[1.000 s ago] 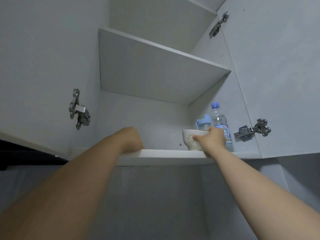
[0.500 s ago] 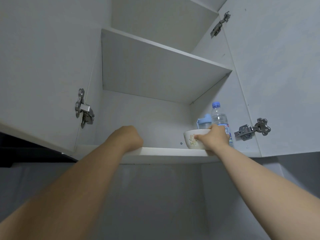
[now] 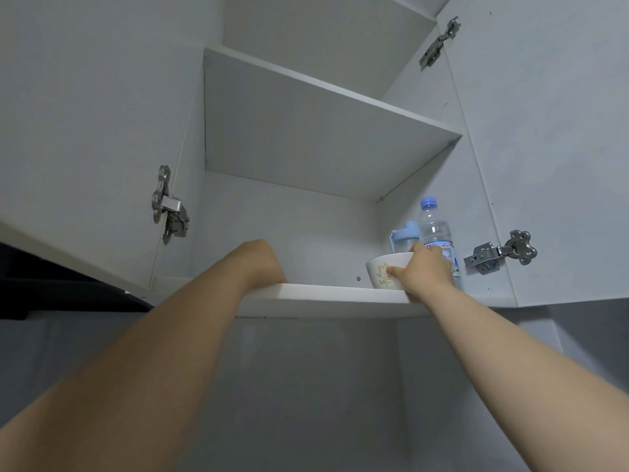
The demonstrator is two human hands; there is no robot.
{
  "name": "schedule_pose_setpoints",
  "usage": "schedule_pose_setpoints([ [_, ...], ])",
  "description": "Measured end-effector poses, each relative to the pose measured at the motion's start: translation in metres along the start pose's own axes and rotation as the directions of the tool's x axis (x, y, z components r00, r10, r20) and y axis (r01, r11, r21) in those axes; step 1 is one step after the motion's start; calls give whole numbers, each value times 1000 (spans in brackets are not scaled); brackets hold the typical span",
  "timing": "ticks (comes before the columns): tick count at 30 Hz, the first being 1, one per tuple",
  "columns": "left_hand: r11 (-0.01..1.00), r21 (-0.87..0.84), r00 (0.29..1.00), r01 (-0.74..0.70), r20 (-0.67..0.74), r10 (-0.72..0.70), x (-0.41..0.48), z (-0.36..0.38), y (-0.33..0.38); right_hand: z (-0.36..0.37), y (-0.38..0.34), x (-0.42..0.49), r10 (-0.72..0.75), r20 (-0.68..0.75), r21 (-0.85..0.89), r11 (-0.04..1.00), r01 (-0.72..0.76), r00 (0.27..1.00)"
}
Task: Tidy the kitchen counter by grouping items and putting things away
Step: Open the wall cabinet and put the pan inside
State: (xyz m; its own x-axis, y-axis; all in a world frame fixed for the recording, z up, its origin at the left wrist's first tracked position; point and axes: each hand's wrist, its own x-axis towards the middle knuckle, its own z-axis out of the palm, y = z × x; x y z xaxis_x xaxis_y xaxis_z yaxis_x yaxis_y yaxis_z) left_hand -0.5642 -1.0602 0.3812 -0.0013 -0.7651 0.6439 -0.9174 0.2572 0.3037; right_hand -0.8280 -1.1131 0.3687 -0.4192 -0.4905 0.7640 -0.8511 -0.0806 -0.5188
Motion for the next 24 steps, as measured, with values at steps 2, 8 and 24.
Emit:
schedule_pose_setpoints([
  [2,1000,29,1000,8,-1,-8,-2,0,1,-4,-6,-5,-117,-101,-196,976,96,988],
  [8,991,132,997,28,63,-36,-7,-5,3,-6,-64,-44,-467,56,292,853,433,883],
  [24,982,187,992,-14,-119,36,-20,-11,-19,-5,-71,-51,-402,385,189,915,356,831],
])
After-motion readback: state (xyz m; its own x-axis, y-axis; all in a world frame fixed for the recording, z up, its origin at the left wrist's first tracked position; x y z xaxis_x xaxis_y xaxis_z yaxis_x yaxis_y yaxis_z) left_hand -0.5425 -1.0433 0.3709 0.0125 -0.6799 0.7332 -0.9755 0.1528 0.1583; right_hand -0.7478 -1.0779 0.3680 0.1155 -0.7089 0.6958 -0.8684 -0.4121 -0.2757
